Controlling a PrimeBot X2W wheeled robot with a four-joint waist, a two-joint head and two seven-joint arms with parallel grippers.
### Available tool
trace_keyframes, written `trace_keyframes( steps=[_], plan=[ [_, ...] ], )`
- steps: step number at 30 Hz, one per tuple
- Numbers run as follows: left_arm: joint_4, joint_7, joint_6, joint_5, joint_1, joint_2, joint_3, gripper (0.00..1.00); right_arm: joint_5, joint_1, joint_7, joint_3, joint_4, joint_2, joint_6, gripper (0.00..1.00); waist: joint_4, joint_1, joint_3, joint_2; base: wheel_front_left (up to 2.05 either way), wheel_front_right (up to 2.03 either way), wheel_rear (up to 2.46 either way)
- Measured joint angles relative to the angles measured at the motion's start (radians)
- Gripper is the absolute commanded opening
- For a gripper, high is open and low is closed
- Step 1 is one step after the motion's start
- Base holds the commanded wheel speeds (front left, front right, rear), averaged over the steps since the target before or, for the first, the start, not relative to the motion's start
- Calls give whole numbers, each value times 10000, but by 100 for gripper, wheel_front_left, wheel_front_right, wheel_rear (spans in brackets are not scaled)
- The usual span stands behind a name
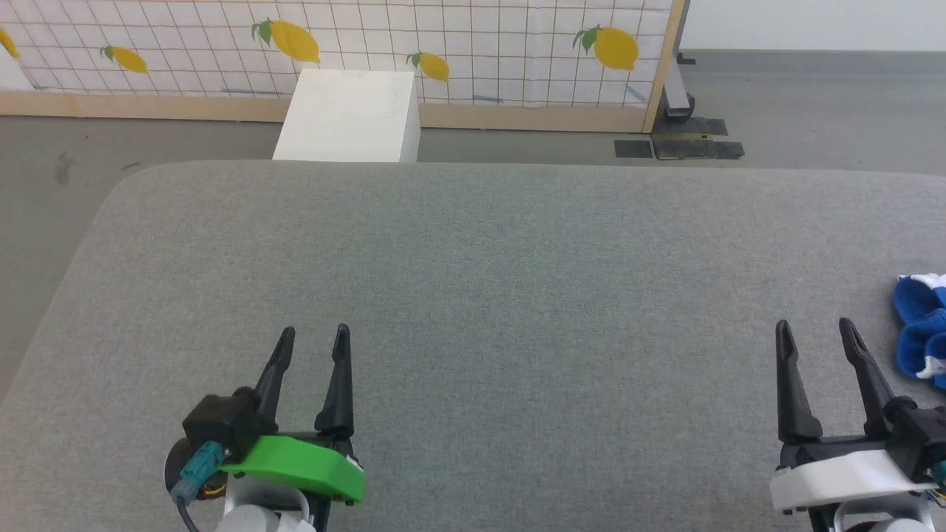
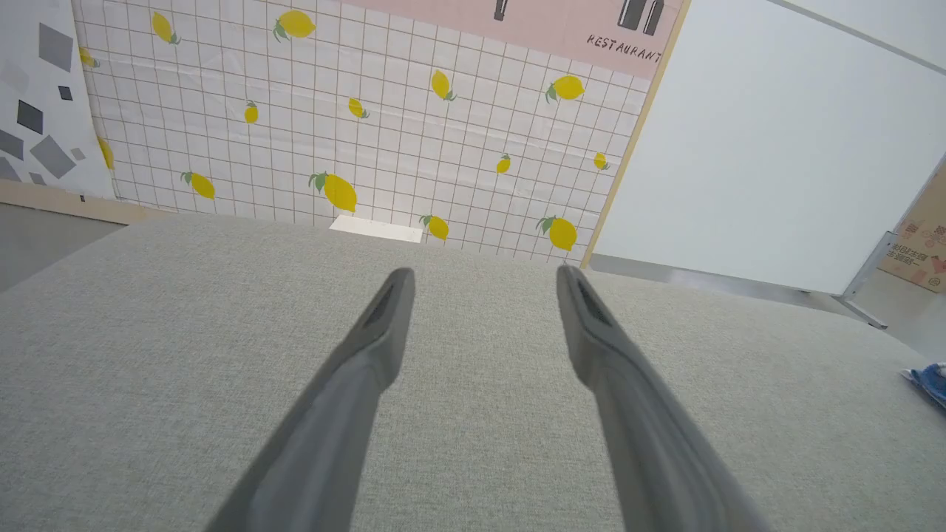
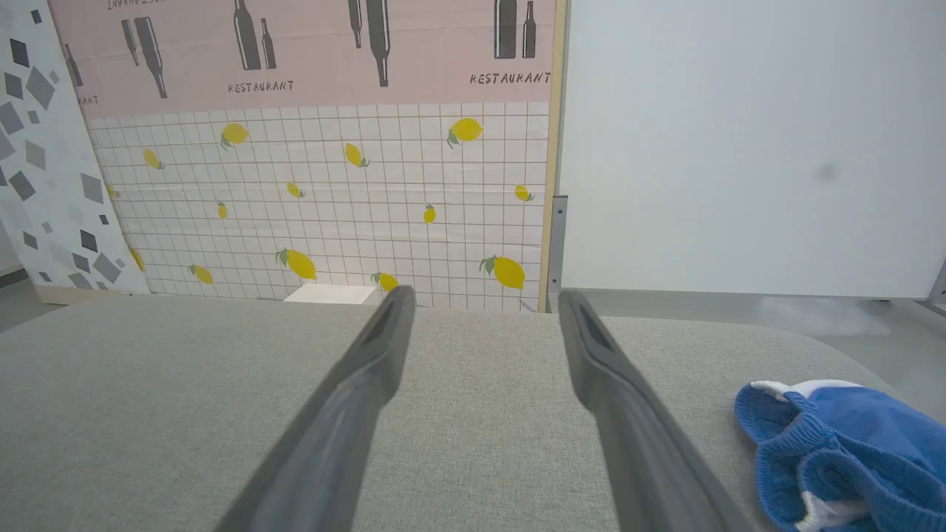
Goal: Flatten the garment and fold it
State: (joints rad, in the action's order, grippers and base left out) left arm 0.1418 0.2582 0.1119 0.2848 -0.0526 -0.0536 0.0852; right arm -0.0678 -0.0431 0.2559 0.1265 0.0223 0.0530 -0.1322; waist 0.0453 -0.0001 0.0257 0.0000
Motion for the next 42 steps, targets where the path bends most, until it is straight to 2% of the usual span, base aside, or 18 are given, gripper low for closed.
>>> trace_keyframes(
  steps=[28,29,42],
  plan=[
    [-8,0,-75,73,160,2,140,100,-531,-204,0,-165,52,-2,0,100,-120,0,-61,0,0,0,0],
    [-4,-2,-75,73,160,0,140,0,-554,-202,-4,-169,54,-2,0,0,-127,0,-70,0,0,0,0],
    [4,-61,-75,56,155,0,167,0,-554,-202,-44,-176,48,2,0,0,-140,1,-80,0,0,0,0]
  ],
)
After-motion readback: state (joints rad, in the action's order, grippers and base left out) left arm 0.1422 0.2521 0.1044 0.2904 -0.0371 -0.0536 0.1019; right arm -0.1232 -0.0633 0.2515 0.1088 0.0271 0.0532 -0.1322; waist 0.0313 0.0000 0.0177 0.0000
